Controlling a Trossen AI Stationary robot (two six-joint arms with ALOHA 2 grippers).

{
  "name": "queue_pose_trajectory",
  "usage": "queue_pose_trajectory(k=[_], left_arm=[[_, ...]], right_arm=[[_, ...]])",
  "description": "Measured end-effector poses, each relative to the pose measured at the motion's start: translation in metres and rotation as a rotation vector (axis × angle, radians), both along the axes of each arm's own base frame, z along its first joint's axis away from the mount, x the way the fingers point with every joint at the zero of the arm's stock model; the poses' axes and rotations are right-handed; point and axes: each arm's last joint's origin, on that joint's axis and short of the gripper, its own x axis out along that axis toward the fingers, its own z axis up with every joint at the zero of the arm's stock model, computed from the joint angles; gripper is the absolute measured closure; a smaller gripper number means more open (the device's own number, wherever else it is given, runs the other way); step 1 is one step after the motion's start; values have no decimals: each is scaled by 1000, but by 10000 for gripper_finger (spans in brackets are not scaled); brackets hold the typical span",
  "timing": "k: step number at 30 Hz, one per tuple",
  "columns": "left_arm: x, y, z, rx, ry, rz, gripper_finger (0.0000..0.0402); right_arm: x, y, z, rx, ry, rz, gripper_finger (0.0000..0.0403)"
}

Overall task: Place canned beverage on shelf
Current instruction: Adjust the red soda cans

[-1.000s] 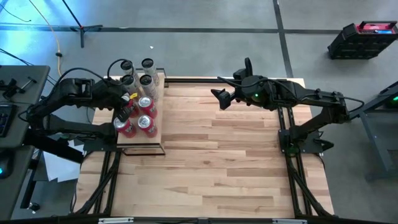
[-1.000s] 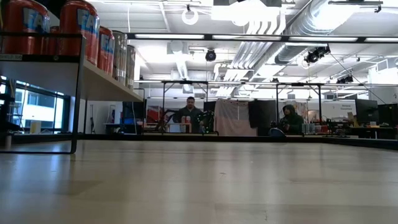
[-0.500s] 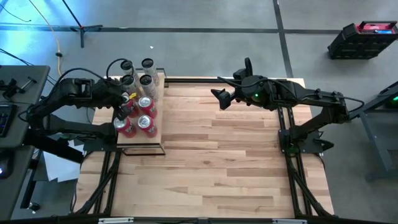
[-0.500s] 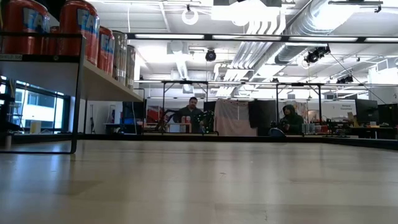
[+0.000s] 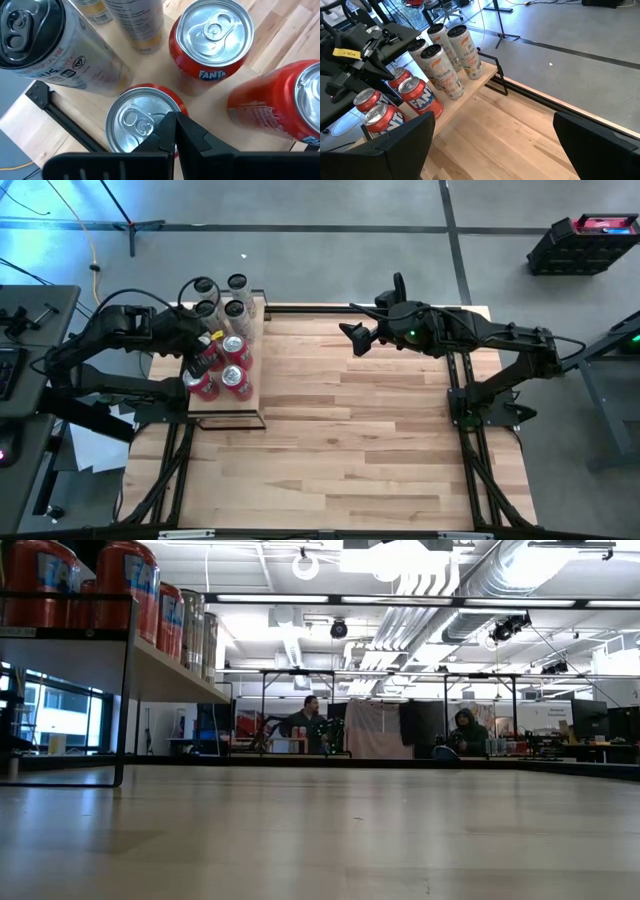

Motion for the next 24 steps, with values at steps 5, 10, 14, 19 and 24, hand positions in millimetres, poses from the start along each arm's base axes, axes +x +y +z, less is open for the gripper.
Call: queue_pose_trajectory(k=[5, 10, 14, 19, 24], left_arm=[[0, 0, 0, 9, 4, 5, 401], [0, 0, 0, 15, 6, 9, 401], [-1, 1, 0, 48, 17, 34, 401], [-1, 2, 0, 73, 22, 61, 401], [-1, 2, 0, 70, 20, 61, 401]], right_arm=[[0, 0, 0, 0, 0, 0, 11], [0, 0, 0, 0, 0, 0, 11], [0, 0, 0, 0, 0, 0, 11], [0, 0, 0, 1, -1, -1, 11], [0, 0, 0, 0, 0, 0, 11]])
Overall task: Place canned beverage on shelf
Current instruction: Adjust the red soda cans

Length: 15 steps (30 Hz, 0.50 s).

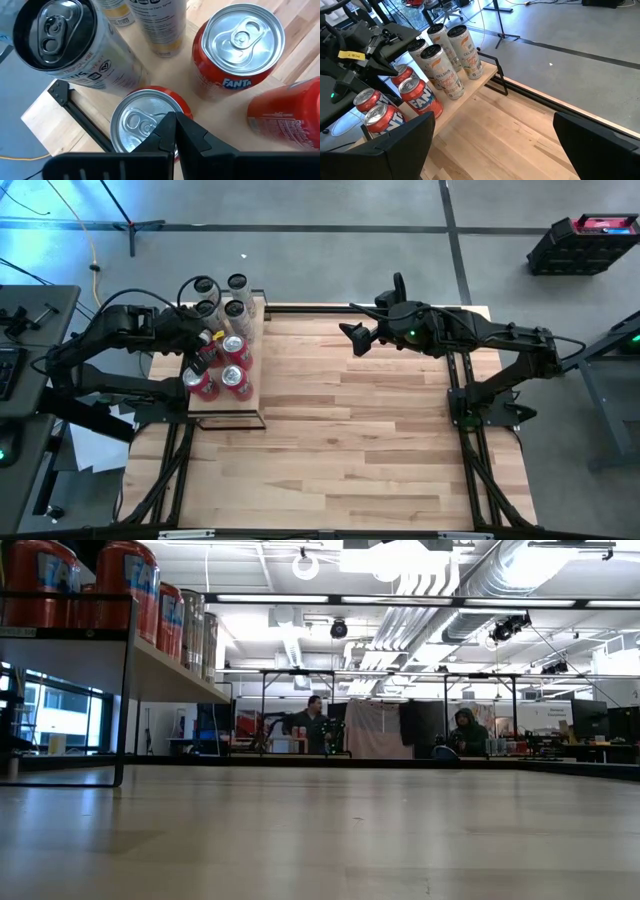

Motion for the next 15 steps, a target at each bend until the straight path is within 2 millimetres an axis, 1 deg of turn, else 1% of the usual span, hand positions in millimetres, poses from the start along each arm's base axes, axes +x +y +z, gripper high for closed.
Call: queue_pose_trajectory(k=[12, 15], left_arm=[[1, 0, 0, -7, -11, -3, 402], [-1, -1, 7, -1, -36, -6, 401]], right_arm=[[0, 0, 0, 0, 0, 0, 11], [0, 0, 0, -1, 1, 0, 11]])
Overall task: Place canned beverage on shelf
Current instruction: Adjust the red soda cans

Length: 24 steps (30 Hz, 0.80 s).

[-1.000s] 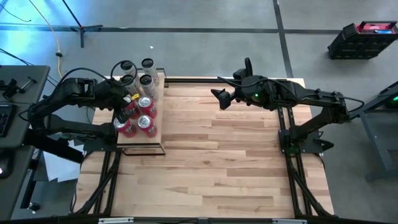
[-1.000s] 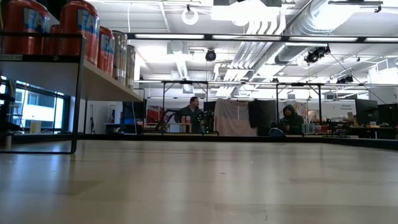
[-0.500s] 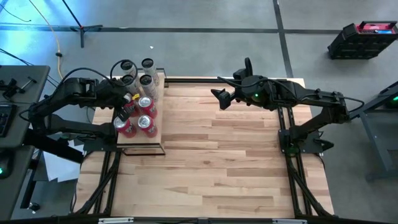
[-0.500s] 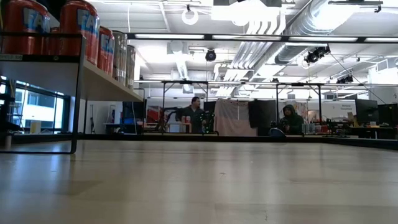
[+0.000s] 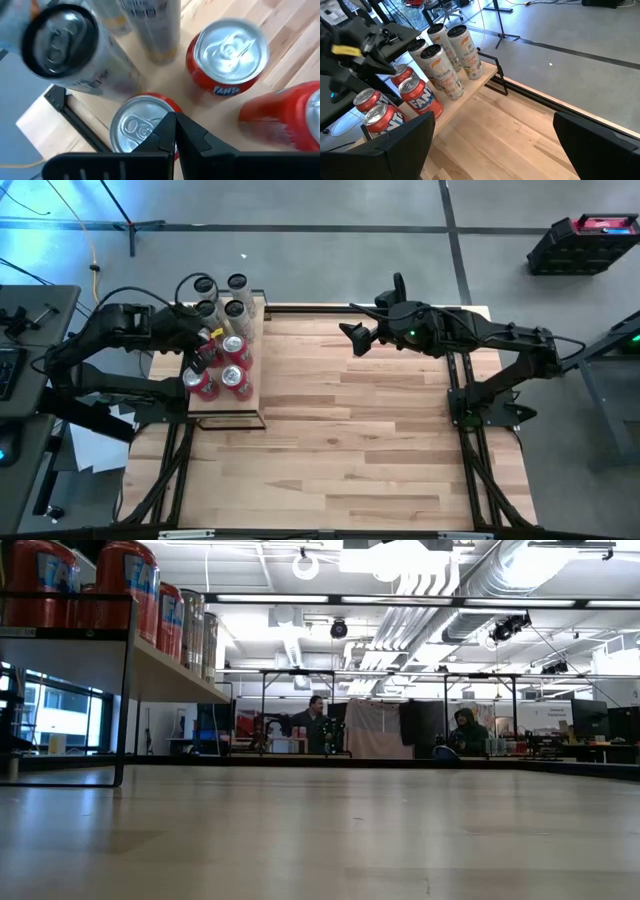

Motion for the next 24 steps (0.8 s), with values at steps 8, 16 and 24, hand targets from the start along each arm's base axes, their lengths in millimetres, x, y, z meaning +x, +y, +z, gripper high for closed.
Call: queue_pose_trajectory(k=[8, 16, 24], left_arm=[[3, -2, 18, -31, -175, -45, 401], [33, 4, 19, -46, -215, -137, 401], [58, 11, 6, -62, -89, -142, 401]], right_arm=[[0, 0, 0, -3, 0, -5, 11], [0, 0, 0, -5, -1, -11, 11], [0, 0, 0, 9, -7, -6, 11]])
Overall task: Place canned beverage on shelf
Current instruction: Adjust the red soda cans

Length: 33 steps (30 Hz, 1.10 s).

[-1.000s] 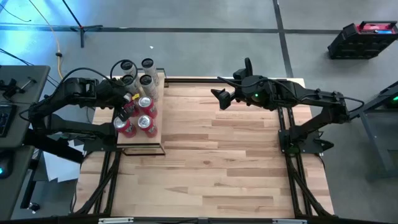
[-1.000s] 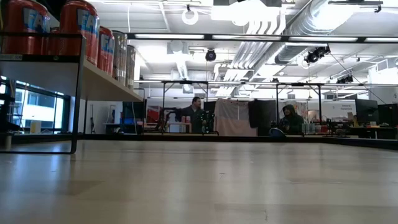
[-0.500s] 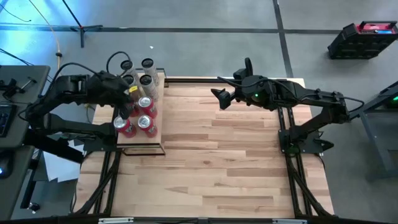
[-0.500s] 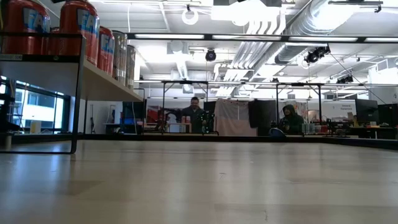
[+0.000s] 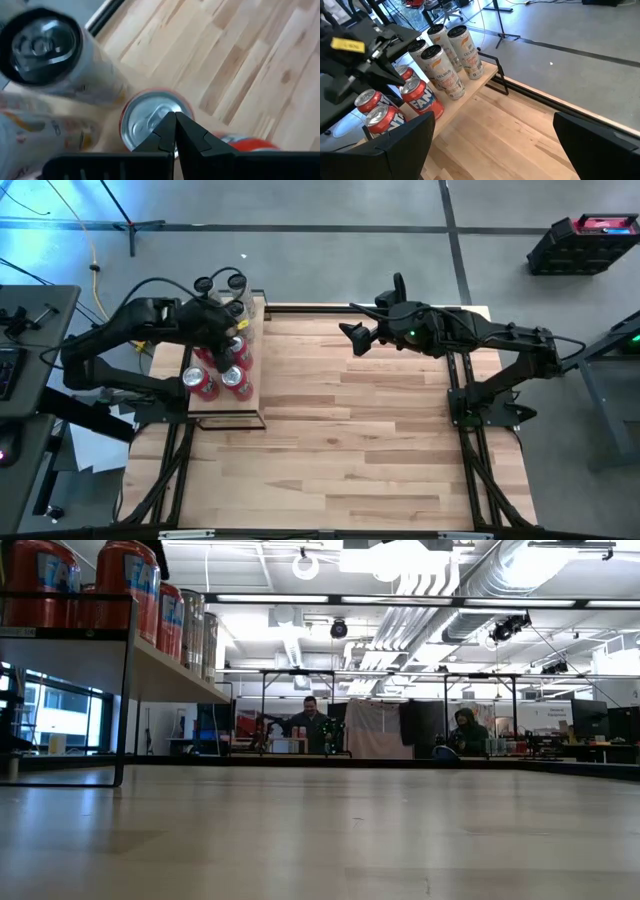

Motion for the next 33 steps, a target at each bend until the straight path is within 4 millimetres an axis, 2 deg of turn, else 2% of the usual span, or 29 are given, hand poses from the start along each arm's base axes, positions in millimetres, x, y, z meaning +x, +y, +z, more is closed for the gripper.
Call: queue_pose_trajectory(k=[7, 27, 33], left_arm=[[3, 2, -7, 1, 90, 16, 401], [2, 3, -6, 33, 93, 63, 401], [5, 2, -7, -5, 85, 40, 401]], right_arm=[[0, 0, 0, 7, -4, -3, 11], [0, 0, 0, 7, -5, -3, 11], [0, 0, 0, 8, -5, -3, 11]])
